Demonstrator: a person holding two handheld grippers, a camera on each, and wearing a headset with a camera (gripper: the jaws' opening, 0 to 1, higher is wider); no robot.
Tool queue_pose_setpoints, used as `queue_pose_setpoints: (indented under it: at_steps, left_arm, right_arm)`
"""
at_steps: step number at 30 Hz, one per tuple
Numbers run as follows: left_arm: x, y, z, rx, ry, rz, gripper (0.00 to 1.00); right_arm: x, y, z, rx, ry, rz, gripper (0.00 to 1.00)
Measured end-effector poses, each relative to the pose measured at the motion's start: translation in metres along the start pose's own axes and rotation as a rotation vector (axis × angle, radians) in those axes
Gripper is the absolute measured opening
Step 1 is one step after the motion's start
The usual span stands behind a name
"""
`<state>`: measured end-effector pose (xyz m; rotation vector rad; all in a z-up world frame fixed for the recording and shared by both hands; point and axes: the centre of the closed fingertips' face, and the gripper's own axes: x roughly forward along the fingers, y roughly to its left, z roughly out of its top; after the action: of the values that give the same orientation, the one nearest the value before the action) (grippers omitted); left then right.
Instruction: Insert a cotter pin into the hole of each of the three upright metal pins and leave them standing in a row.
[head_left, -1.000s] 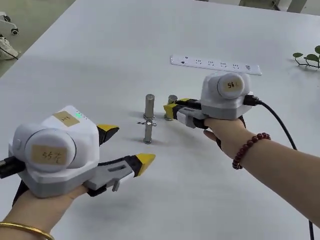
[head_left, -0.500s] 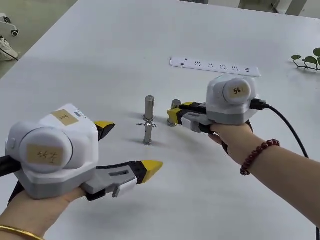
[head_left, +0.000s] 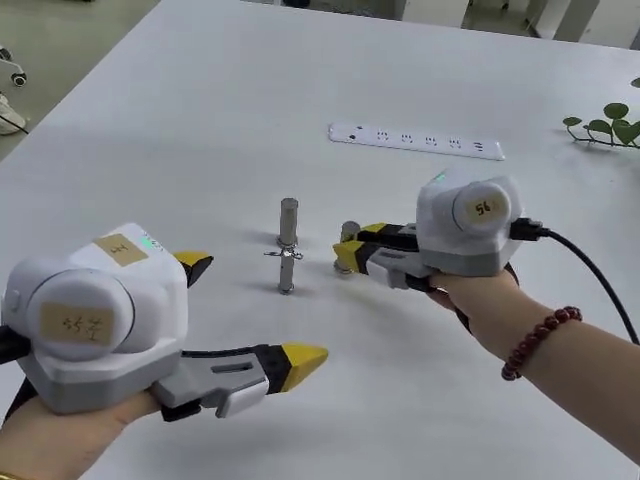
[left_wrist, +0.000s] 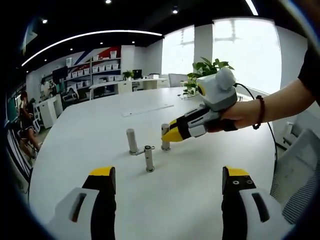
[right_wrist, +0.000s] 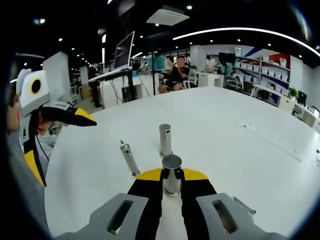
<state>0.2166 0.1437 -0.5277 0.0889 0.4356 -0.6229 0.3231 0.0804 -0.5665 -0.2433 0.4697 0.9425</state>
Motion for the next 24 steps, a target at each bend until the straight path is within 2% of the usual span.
queue_pose_setpoints:
  at_steps: [12,24]
  left_arm:
    - [-0.007,-0.003,-0.004,-0.003,0.019,0.019,0.88]
    - [-0.01,-0.006,-0.005,-0.001,0.019,0.015,0.87]
  right_arm:
    - [-0.023,0.023,-0.012,-0.018,0.014,0.029,0.08]
    - [-0.034,0.04,-0.022,-0.028,0.015,0.029,0.08]
